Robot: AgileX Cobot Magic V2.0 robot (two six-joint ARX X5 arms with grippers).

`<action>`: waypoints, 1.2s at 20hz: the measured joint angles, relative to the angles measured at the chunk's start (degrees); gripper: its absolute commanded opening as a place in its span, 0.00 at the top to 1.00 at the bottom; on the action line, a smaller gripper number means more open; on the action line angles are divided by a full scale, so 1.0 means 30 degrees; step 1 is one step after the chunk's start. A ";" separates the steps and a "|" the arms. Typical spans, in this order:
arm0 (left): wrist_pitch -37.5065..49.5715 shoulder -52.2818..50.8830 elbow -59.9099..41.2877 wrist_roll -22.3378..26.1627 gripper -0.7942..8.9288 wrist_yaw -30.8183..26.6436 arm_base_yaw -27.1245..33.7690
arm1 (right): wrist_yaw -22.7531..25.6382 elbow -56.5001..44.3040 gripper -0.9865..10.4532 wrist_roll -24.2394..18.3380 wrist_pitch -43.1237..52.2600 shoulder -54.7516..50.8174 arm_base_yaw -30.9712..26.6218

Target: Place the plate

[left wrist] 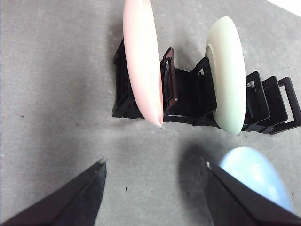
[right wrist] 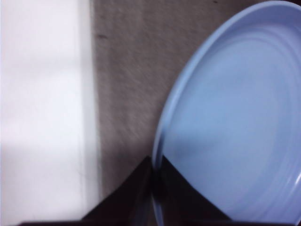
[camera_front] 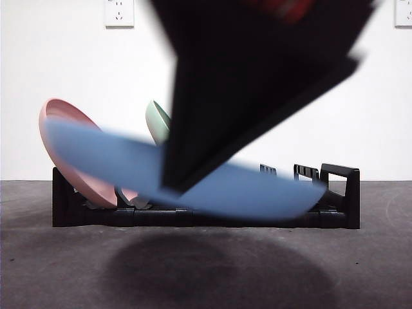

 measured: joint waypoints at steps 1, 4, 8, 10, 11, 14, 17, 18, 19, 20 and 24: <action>0.0000 0.0000 0.0000 0.0000 0.59 0.0000 0.0000 | -0.0444 0.0007 0.90 0.0000 0.0357 0.0525 -0.0357; 0.0000 0.0000 0.0000 0.0007 0.59 0.0000 0.0000 | -0.1282 0.0007 0.90 -0.0007 0.0765 0.1960 -0.1654; 0.0000 0.0000 0.0000 0.0015 0.59 0.0000 0.0000 | -0.2368 0.0007 0.90 -0.0510 0.1683 0.2965 -0.3242; 0.0007 0.0000 0.0000 0.0022 0.59 0.0000 0.0000 | -0.3249 0.0007 0.90 -0.0845 0.2368 0.2973 -0.3898; 0.0007 0.0000 0.0000 0.0029 0.59 0.0000 0.0000 | -0.3461 0.0007 0.90 -0.0962 0.2637 0.2973 -0.4218; 0.0015 0.0000 0.0000 0.0029 0.59 0.0000 0.0000 | -0.3745 0.0000 0.90 -0.1122 0.2805 0.2973 -0.5049; 0.0022 0.0000 0.0000 0.0029 0.59 0.0000 0.0000 | -0.4823 0.0007 0.90 -0.1188 0.2798 0.2973 -0.5625; 0.0058 0.0000 0.0000 0.0029 0.59 0.0000 0.0000 | -0.5224 0.0007 0.90 -0.1217 0.2783 0.2973 -0.5668; 0.0131 0.0000 0.0000 0.0029 0.59 0.0000 0.0000 | -0.5537 0.0007 0.90 -0.1224 0.2783 0.2973 -0.5661; 0.0291 0.0000 0.0000 0.0029 0.59 0.0000 0.0000 | -0.5654 0.0000 0.90 -0.1239 0.2783 0.2973 -0.5639; 0.0794 0.0000 0.0000 0.0029 0.59 0.0000 0.0000 | -0.6142 0.0007 0.83 -0.1290 0.2696 0.2973 -0.5632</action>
